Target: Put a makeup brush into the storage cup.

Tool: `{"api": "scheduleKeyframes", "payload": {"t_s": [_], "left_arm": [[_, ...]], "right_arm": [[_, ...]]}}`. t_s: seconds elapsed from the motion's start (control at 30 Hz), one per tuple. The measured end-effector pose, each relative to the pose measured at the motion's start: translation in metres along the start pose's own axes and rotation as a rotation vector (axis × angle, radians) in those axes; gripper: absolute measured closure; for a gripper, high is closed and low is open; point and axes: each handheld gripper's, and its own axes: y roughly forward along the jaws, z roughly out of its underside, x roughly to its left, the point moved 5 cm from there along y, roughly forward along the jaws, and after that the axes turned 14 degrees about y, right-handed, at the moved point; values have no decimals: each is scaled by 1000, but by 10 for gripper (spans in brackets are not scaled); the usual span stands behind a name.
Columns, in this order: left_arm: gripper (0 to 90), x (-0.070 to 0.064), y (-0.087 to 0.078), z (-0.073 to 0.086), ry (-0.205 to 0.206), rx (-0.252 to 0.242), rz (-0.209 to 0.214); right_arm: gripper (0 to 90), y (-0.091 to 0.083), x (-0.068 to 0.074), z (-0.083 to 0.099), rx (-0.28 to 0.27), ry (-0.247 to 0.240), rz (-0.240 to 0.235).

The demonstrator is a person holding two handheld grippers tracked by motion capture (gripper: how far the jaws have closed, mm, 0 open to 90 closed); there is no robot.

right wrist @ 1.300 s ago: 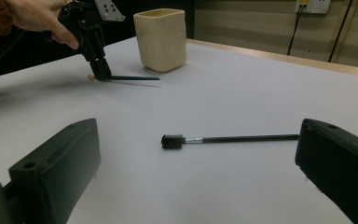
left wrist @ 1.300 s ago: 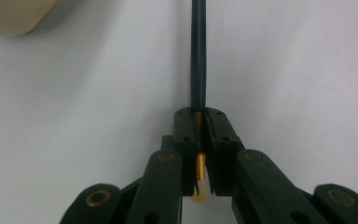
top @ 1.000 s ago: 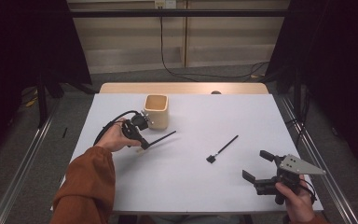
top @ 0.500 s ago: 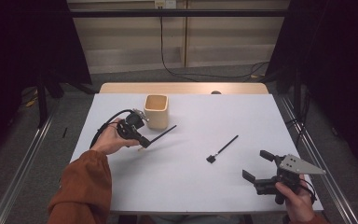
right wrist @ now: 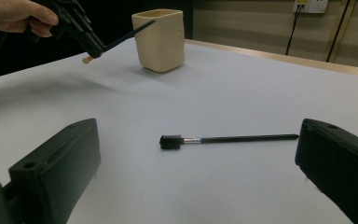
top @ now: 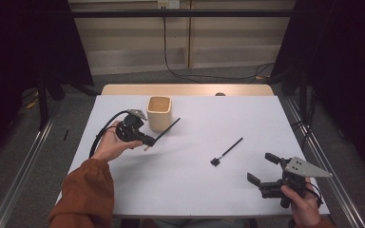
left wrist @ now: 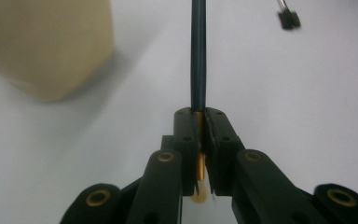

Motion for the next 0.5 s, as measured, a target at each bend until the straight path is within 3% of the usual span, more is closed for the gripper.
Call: {"api": "scheduleKeyframes", "payload": {"t_s": [0.47, 0.5], "left_arm": [[843, -6, -15, -9, -9, -176, -76], [843, -8, -16, -11, -13, -190, -66]], "right_arm": [[0, 1, -1, 0, 1, -1, 2], [0, 1, -1, 0, 0, -1, 2]]}}
